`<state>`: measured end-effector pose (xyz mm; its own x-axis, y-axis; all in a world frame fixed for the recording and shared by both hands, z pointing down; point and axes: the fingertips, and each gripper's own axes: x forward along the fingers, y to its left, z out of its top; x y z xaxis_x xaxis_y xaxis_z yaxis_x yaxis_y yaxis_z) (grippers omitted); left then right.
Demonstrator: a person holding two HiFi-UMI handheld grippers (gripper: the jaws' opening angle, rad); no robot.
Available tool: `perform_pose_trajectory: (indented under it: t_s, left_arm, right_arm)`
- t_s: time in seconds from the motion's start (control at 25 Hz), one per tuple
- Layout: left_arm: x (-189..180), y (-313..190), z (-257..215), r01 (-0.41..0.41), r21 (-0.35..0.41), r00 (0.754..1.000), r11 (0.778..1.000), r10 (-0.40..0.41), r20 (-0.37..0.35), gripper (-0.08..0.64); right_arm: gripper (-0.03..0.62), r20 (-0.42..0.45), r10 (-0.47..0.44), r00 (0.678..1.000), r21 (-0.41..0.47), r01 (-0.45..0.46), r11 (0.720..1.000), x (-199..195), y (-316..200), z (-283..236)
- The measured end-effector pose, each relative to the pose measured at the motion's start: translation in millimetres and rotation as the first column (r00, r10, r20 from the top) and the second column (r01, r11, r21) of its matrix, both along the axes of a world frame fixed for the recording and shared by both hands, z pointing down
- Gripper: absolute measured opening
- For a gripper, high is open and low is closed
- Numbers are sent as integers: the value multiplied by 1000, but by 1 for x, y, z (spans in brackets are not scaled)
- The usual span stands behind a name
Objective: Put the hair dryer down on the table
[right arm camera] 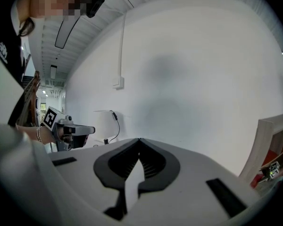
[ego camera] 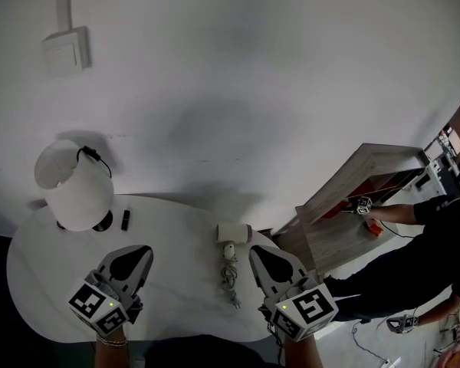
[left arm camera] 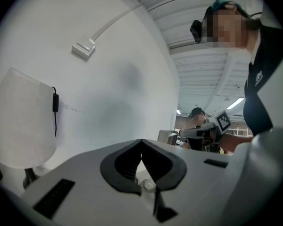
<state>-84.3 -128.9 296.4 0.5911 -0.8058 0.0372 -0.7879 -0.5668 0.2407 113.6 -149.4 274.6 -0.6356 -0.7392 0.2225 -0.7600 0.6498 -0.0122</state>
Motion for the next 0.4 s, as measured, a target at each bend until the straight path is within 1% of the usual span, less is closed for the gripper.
perform_pose_trajectory:
  t_s: [0.16, 0.4]
  left_arm:
    - [1, 4, 2, -3, -8, 1000, 1000, 3, -1, 14]
    - [0, 5, 4, -5, -9, 1000, 1000, 5, -2, 14]
  right_arm:
    - [18, 13, 0, 1000, 2, 0, 1000, -2, 1, -3]
    - [18, -24, 15, 1000, 7, -15, 1000, -1, 2, 1]
